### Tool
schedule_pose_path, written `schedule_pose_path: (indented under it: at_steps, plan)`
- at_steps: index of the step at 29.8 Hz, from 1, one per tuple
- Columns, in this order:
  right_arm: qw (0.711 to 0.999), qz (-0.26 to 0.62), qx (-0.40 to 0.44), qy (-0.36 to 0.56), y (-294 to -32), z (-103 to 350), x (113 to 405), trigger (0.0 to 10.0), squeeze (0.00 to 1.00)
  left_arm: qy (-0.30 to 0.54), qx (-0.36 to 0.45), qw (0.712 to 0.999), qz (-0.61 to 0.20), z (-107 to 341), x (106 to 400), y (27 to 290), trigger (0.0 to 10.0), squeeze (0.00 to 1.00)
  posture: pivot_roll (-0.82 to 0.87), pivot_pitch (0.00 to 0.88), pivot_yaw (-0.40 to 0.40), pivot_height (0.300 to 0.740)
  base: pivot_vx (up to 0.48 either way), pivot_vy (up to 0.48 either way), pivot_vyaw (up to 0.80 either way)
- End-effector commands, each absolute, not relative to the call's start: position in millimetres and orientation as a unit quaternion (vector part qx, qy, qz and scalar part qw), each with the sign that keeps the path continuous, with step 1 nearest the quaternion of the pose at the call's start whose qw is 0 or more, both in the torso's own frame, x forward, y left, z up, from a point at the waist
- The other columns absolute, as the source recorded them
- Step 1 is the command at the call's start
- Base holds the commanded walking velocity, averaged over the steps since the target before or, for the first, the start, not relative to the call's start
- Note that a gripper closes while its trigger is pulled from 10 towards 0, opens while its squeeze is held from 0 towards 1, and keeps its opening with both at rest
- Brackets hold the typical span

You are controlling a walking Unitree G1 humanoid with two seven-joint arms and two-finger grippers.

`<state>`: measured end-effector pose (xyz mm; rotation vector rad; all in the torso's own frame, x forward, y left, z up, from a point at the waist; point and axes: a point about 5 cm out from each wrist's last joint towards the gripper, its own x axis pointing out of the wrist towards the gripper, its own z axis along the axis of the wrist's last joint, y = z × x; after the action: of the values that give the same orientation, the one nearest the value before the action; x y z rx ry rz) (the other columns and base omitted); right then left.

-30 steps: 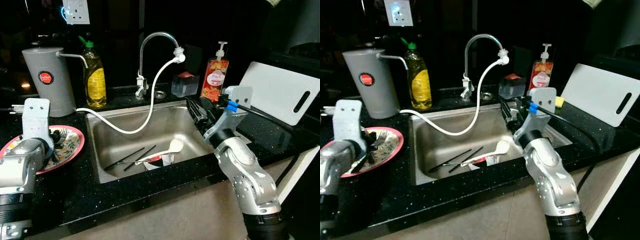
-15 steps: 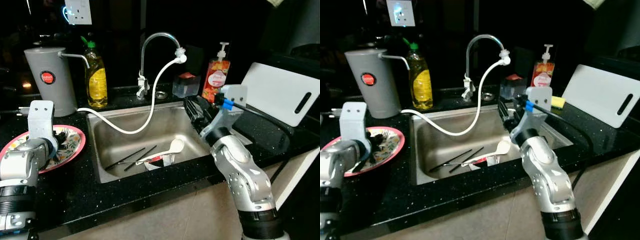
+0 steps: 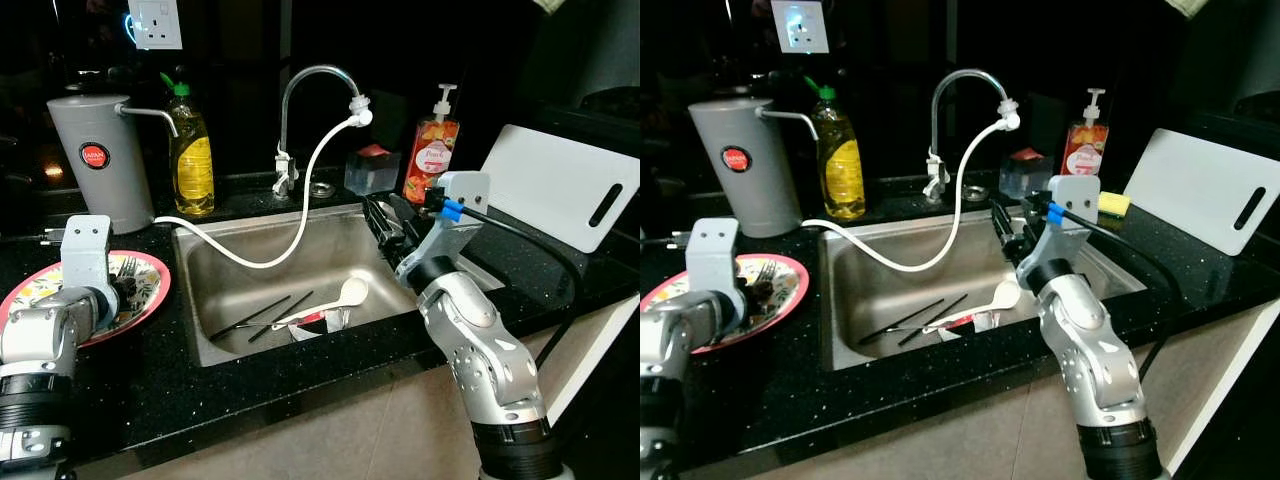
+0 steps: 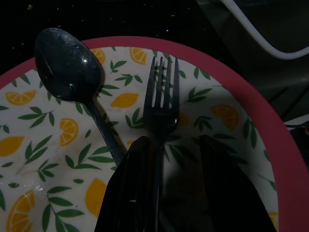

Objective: Kitchen organization

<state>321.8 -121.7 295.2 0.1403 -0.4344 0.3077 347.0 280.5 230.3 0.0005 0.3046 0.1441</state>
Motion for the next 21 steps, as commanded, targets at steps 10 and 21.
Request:
schedule_pose_path:
  at_steps: [10, 21]
  plan:
    - [0.962, 0.148, 0.071, -0.218, -124, 296, 320, 10.0, 0.00, 0.178, -0.009, 0.982, 0.065, 218, 346, 283, 4.9, 0.00, -0.04, 0.000, -0.029, 0.740, 0.000, 0.000, 0.00]
    - [0.963, 0.146, 0.070, -0.217, -125, 296, 321, 10.0, 0.00, 0.198, -0.019, 0.978, 0.069, 210, 342, 284, 4.2, 0.00, -0.04, 0.000, -0.026, 0.740, 0.000, 0.000, 0.00]
